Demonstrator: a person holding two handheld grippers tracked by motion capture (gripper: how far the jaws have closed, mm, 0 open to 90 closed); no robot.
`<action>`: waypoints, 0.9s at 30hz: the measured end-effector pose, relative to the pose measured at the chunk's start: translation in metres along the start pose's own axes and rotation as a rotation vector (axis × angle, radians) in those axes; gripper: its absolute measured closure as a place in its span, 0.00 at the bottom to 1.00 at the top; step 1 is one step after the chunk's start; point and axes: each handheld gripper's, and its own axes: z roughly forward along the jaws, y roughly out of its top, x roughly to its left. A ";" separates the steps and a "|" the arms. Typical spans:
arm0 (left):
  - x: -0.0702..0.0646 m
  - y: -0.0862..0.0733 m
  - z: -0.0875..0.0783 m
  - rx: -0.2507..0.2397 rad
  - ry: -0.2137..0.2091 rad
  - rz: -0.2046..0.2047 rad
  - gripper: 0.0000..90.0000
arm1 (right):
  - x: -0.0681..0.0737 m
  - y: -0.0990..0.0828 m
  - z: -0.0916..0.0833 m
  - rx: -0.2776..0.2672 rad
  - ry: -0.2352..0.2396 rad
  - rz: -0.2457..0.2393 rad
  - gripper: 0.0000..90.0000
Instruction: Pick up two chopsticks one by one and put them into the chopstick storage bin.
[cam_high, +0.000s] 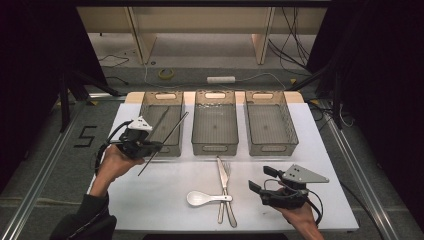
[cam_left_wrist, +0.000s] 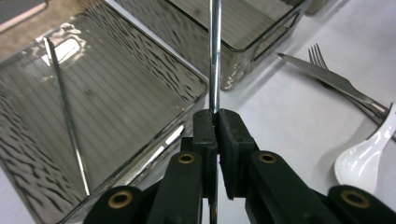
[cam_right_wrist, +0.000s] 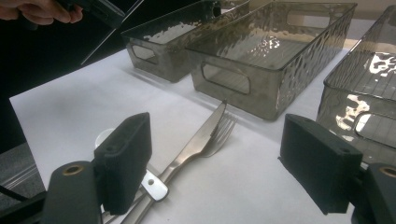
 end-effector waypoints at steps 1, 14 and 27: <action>0.001 0.000 -0.001 0.000 -0.002 -0.004 0.95 | 0.000 0.000 0.000 -0.001 -0.001 -0.001 0.29; 0.014 0.010 -0.009 -0.053 0.016 -0.046 0.95 | -0.002 -0.001 0.001 -0.002 -0.004 0.012 0.28; 0.037 0.025 -0.014 -0.090 0.077 -0.081 0.95 | -0.004 -0.002 0.002 0.003 -0.006 0.026 0.29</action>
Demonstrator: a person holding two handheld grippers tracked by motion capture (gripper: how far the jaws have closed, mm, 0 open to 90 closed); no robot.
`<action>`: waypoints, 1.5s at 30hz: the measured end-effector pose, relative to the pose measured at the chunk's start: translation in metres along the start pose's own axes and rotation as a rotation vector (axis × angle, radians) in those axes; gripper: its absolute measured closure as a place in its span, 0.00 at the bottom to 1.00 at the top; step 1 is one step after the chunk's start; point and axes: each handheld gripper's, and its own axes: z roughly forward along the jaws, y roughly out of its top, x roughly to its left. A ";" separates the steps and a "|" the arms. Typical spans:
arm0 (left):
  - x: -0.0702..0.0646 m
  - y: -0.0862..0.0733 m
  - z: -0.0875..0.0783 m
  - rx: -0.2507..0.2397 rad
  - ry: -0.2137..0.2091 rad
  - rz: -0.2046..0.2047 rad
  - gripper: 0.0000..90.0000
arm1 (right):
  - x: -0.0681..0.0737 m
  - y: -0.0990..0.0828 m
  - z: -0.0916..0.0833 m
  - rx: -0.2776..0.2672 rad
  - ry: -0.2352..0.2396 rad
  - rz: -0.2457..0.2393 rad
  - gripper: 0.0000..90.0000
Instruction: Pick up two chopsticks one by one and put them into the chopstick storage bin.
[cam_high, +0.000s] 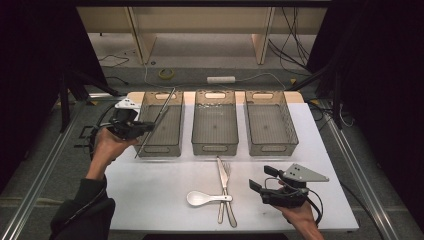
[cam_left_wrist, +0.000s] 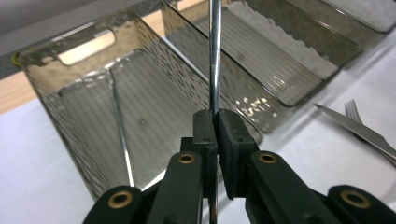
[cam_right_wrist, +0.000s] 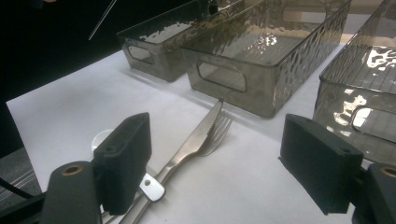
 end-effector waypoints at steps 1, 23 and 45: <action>0.002 0.002 0.000 -0.001 0.007 -0.001 0.95 | 0.000 0.000 0.000 -0.001 0.000 -0.001 0.29; 0.040 0.034 0.024 -0.022 0.101 -0.079 0.95 | 0.000 0.000 -0.001 -0.004 0.003 -0.007 0.29; 0.050 0.001 0.055 -0.050 0.156 -0.131 0.95 | 0.002 0.001 -0.001 -0.004 0.004 -0.017 0.29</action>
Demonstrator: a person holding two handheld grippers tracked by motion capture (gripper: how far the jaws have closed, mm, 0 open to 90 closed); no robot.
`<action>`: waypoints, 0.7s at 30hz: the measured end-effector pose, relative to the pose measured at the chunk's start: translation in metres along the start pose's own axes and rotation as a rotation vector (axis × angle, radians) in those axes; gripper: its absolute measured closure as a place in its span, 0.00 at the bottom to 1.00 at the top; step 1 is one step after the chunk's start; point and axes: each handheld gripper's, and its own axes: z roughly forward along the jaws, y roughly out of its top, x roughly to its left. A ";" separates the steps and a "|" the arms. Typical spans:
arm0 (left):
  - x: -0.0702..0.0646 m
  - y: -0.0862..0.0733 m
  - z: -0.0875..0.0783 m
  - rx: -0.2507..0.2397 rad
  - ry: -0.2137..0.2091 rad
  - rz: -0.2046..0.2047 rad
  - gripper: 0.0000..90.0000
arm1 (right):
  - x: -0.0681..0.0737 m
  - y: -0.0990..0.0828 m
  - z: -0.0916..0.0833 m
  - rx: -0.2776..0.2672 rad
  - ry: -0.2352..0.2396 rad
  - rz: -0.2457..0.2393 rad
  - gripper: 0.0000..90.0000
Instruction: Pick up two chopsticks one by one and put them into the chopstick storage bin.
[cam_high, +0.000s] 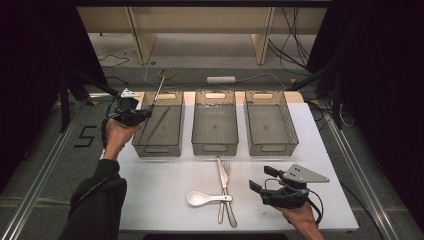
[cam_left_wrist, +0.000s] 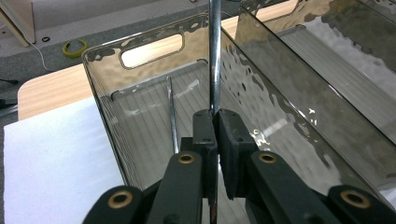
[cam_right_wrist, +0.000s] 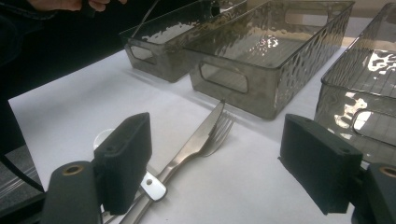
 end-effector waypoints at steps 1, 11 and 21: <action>0.000 -0.001 0.001 0.001 0.001 0.001 0.95 | 0.000 0.000 0.000 -0.001 0.000 0.001 0.29; -0.004 -0.017 0.005 -0.010 0.024 0.010 0.95 | 0.000 0.000 -0.001 -0.002 -0.003 -0.002 0.29; -0.003 -0.023 0.008 0.004 0.035 0.009 0.95 | 0.001 0.001 -0.002 -0.002 -0.003 -0.008 0.29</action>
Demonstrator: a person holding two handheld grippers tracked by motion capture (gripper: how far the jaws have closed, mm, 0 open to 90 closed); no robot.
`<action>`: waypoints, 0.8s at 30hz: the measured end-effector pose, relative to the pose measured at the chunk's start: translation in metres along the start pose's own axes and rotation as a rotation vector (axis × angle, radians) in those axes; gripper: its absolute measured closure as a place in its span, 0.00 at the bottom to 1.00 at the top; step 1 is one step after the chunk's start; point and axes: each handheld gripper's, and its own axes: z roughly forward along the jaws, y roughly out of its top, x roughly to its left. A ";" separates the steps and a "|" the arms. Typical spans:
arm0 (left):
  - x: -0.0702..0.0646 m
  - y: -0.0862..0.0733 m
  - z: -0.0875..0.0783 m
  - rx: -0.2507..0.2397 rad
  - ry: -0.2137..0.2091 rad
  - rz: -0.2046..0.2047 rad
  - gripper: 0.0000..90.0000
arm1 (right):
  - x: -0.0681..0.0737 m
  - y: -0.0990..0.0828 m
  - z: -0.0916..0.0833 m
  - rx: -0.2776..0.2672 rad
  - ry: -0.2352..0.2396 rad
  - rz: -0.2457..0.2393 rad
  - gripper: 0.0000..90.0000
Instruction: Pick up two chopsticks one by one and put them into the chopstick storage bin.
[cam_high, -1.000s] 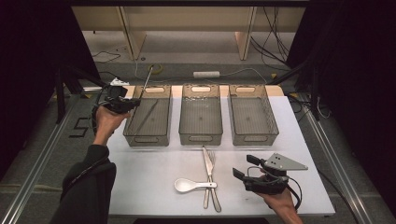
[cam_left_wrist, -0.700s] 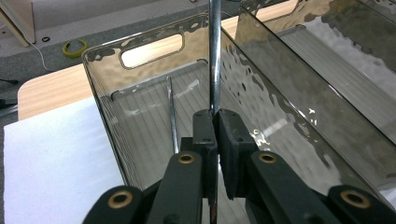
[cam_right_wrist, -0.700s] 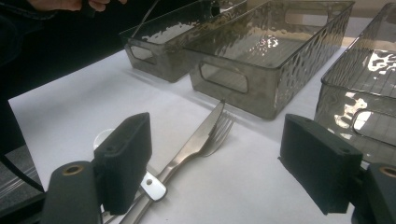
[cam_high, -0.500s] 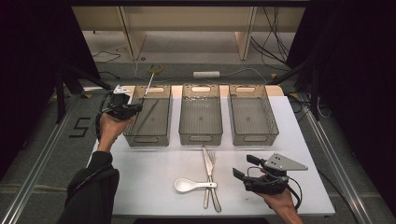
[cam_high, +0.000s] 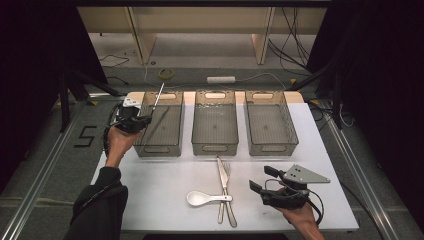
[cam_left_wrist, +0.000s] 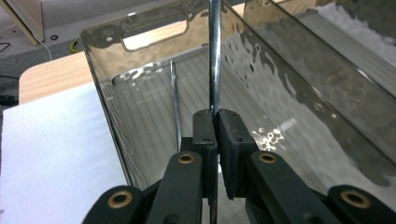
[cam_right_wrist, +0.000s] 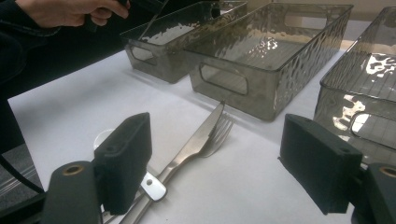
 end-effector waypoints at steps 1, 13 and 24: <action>0.000 -0.001 0.001 0.003 0.000 -0.001 0.94 | 0.000 0.000 0.000 0.000 0.000 0.000 0.29; 0.001 -0.010 0.011 0.038 0.002 -0.007 0.94 | 0.001 0.000 -0.001 -0.002 -0.001 -0.002 0.29; 0.001 -0.014 0.018 0.063 0.014 -0.014 0.93 | 0.001 0.000 -0.001 -0.003 0.000 -0.005 0.29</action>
